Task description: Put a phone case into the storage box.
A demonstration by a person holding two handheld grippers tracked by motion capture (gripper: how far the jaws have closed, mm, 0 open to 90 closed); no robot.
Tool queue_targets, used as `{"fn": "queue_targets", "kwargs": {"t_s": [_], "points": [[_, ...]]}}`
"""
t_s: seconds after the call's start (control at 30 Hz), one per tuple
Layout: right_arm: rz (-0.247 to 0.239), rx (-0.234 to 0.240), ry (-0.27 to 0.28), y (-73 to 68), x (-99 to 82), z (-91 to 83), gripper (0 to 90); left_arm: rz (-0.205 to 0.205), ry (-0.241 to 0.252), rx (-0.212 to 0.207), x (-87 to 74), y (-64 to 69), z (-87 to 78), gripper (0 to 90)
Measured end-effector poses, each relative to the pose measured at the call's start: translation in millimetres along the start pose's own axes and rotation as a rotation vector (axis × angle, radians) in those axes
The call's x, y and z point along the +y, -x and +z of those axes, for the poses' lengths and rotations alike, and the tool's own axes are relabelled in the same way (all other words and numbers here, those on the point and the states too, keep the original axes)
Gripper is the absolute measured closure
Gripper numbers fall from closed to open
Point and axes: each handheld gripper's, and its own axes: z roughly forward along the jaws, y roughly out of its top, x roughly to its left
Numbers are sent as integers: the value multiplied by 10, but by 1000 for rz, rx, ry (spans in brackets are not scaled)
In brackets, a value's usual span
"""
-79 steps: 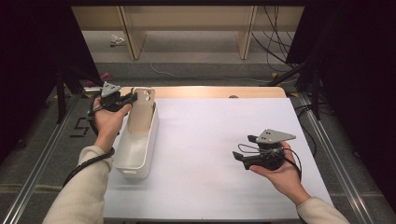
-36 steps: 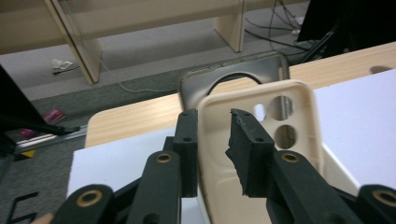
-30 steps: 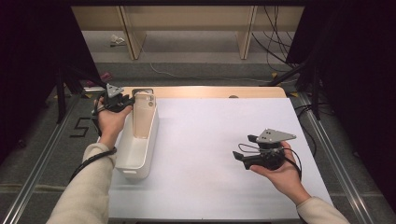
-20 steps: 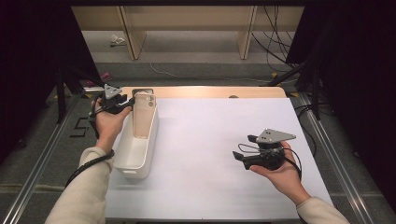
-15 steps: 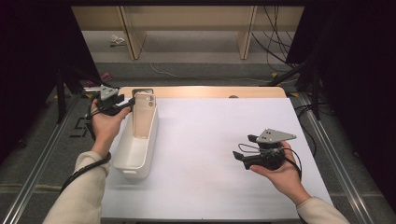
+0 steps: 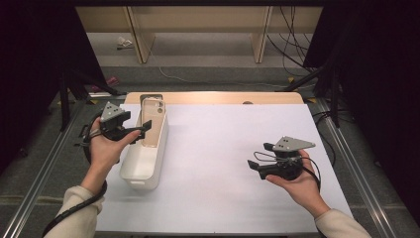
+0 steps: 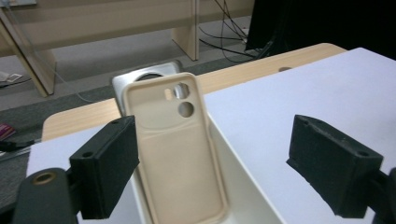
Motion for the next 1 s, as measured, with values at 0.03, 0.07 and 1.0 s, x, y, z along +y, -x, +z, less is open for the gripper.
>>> {"fn": "queue_targets", "kwargs": {"t_s": [0.03,0.07,1.0], "points": [[2,1,0,1,-1,2,169,-3,5,-12,-11,25,-20,148],[2,0,0,1,-1,1,169,-6,7,-24,-21,49,-39,144],[11,5,6,12,-5,-6,169,130,56,-152,-478,740,-357,123]]}}
